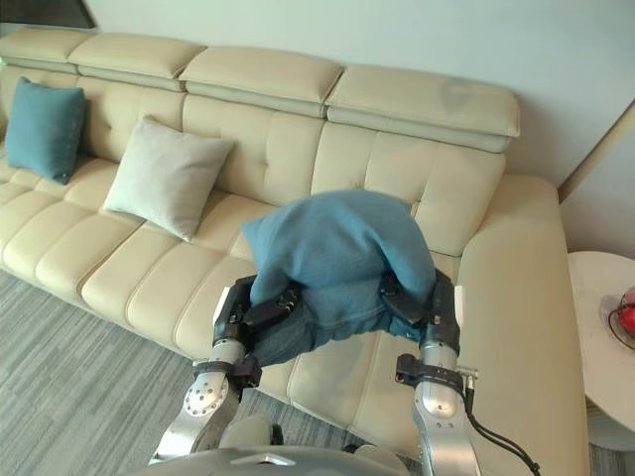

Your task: Pick up cushions and gather them together orderly.

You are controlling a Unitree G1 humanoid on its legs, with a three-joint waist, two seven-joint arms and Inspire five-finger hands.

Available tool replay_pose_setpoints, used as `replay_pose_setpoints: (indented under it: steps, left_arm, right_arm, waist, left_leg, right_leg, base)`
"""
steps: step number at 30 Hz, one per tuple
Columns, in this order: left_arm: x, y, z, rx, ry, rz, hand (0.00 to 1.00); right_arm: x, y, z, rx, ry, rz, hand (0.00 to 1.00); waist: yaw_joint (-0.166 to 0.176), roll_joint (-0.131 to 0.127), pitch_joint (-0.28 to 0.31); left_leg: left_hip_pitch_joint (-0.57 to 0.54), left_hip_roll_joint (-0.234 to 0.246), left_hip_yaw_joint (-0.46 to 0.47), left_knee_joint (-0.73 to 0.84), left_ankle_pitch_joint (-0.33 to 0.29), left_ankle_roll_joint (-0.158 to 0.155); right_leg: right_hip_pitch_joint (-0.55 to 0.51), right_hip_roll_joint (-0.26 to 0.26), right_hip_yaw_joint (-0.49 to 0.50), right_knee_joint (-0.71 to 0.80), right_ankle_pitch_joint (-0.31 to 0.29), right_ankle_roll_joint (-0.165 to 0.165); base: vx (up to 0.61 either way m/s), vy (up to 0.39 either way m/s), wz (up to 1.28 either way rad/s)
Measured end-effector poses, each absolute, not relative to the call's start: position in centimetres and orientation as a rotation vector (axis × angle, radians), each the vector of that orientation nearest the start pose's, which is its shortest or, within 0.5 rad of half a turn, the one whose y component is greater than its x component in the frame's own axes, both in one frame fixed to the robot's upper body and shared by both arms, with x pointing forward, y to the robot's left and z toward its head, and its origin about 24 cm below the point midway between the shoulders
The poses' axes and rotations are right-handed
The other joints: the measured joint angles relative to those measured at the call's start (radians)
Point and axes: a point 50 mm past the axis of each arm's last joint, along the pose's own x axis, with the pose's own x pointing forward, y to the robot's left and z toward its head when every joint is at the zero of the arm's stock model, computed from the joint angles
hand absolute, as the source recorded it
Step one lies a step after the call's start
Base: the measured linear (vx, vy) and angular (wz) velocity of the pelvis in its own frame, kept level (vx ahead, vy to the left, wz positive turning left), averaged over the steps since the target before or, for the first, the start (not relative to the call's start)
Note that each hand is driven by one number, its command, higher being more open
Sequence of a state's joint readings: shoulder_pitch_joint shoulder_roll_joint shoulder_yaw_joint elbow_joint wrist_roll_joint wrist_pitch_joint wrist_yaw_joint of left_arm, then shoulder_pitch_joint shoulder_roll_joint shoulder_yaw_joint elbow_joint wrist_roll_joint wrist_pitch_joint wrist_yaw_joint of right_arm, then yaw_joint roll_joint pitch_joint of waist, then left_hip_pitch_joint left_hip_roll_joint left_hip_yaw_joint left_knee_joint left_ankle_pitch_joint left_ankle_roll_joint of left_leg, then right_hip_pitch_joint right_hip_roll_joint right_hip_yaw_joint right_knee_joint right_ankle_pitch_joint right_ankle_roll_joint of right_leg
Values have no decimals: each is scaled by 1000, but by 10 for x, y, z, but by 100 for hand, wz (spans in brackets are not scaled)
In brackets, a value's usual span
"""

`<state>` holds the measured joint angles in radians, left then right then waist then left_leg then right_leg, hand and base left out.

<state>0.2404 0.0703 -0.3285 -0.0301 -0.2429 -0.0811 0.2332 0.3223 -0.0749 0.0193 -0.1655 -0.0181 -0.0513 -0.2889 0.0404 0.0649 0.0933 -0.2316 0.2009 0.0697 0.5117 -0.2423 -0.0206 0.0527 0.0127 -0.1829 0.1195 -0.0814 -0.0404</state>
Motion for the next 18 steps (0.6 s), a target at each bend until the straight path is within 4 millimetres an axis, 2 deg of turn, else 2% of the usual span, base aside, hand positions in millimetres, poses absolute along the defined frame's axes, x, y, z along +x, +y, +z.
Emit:
replay_pose_setpoints:
  steps: [1, 2, 3, 4, 7, 10, 14, 18]
  left_arm:
    - [194, 108, 0, -204, 183, -3, 0]
    - [195, 110, 0, -192, 186, -5, 0]
    - [195, 110, 0, -187, 184, -6, 0]
    - [195, 110, 0, -186, 184, -6, 0]
    - [192, 113, -2, -176, 194, 2, 0]
    - [191, 113, -3, -176, 199, 3, 0]
    - [189, 112, -3, -165, 201, -4, 0]
    - [190, 111, -2, -152, 194, -7, 0]
  right_arm:
    - [185, -189, 20, -111, 83, -338, 0]
    - [184, -187, 16, -95, 101, -346, 0]
    - [183, -185, 14, -81, 108, -356, 0]
    - [183, -184, 14, -76, 110, -360, 0]
    - [182, -181, 11, -82, 125, -351, 0]
    - [183, -180, 10, -79, 126, -352, 0]
    - [181, -180, 9, -89, 132, -355, 0]
    - [181, -180, 10, -124, 127, -369, 0]
  waist:
    - [0, 10, -6]
    - [-4, -11, -9]
    - [-12, -29, -9]
    - [-16, -34, -9]
    - [5, -42, -12]
    - [6, -52, -17]
    - [-1, -74, -30]
    - [-12, -89, -44]
  left_leg:
    - [21, 5, -36, -100, 78, -12]
    - [44, -19, -44, -119, 85, -81]
    - [58, -50, -42, -140, 91, -75]
    - [61, -61, -39, -142, 92, -73]
    - [113, -88, 8, -193, 95, -61]
    - [136, -97, 29, -239, 106, -49]
    - [162, -101, 61, -283, 115, -51]
    - [161, -101, 85, -317, 121, -49]
  right_leg:
    - [-1, 3, 16, 8, -19, 28]
    - [0, -19, 41, 12, -40, 55]
    - [-1, -48, 53, 14, -44, 63]
    - [-3, -59, 56, 13, -46, 68]
    - [1, -91, 101, 10, -40, 78]
    - [-3, -99, 118, -3, -38, 82]
    - [-6, -98, 154, -30, -25, 95]
    - [-27, -96, 179, -53, -4, 90]
  base:
    - [205, 346, -41]
    - [147, 277, -25]
    - [117, 220, -12]
    - [61, 192, -14]
    - [44, 123, -29]
    - [27, 29, -21]
    - [25, 12, -26]
    - [51, 21, -20]
